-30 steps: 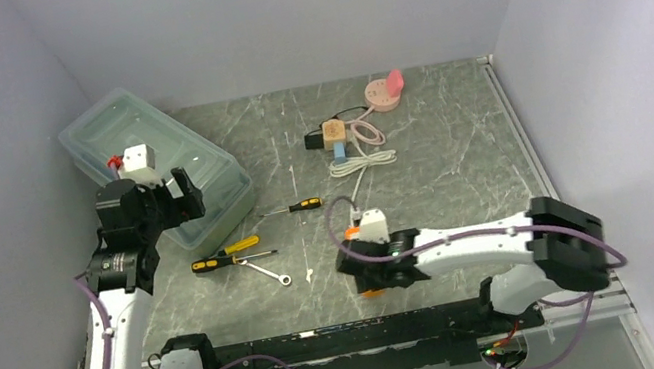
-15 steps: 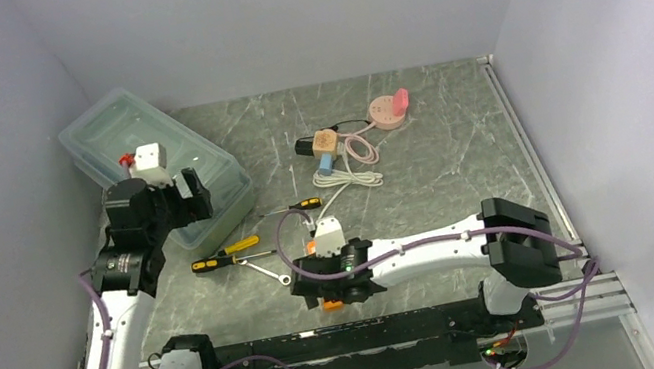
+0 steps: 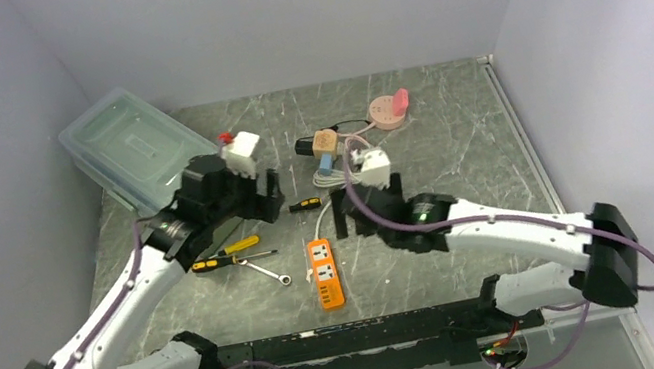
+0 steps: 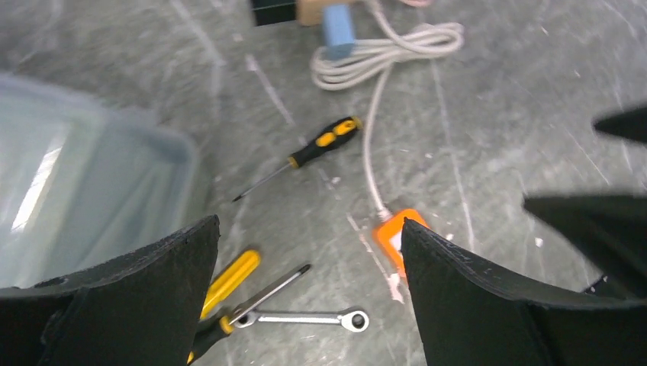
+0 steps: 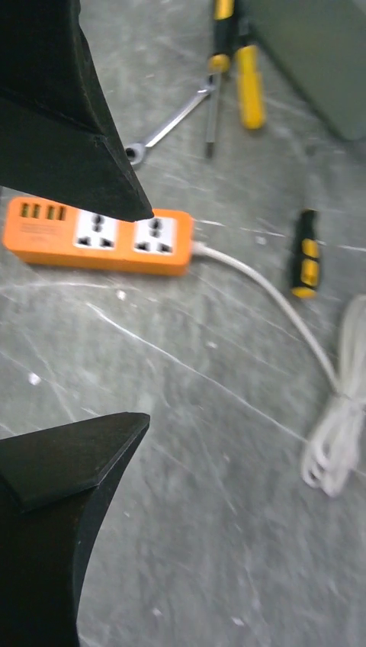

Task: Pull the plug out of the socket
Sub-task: Move the socket to the center of the board.

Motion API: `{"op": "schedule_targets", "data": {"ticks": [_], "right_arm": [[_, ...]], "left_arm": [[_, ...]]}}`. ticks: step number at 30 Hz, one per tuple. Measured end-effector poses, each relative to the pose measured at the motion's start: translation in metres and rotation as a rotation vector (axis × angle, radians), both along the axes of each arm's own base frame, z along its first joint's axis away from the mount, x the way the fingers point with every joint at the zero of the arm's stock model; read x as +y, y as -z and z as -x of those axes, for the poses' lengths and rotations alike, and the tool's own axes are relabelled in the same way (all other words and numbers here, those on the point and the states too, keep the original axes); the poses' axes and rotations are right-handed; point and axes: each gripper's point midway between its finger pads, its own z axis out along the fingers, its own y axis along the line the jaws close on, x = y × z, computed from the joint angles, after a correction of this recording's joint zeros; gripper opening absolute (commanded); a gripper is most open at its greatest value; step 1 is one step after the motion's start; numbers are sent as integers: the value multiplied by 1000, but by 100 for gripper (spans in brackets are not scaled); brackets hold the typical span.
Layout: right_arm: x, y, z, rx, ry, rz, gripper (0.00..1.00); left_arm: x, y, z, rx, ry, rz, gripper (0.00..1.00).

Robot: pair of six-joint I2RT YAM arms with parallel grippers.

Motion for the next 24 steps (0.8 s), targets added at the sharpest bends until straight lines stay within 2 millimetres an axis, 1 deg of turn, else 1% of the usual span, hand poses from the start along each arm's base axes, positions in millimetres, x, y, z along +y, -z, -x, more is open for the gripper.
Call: {"op": "schedule_targets", "data": {"ticks": [3, 5, 7, 10, 12, 13, 15, 16, 19, 22, 24], "right_arm": [[-27, -17, -33, -63, 46, -60, 100], [-45, -26, -57, -110, 70, -61, 100], [-54, -31, -78, -155, 71, -36, 100], [-52, -29, -104, -203, 22, 0, 100], [-46, -19, -123, -206, -26, -6, 100], [-46, -13, -130, -201, -37, -9, 100], [-45, 9, -151, -180, -78, -17, 100], [-51, 13, -158, -174, -68, -15, 100], [-55, 36, -175, -125, -89, -27, 99], [-57, 50, -193, -82, -102, -56, 99], [-55, 52, -206, -70, -109, -76, 98]], "left_arm": [[-34, 8, 2, 12, 107, -31, 95], [-52, 16, 0, 29, 150, -41, 96], [-63, 26, -5, 55, 171, -41, 96], [-78, 41, -14, 108, 187, -34, 96], [-89, 45, -23, 133, 194, -23, 96], [-97, 46, -30, 145, 197, -13, 96], [-110, 48, -40, 160, 202, 6, 96], [-118, 49, -46, 171, 205, 21, 96], [-136, 54, -61, 192, 210, 53, 96], [-146, 65, -70, 228, 207, 73, 96], [-148, 74, -70, 265, 206, 87, 96]]}}
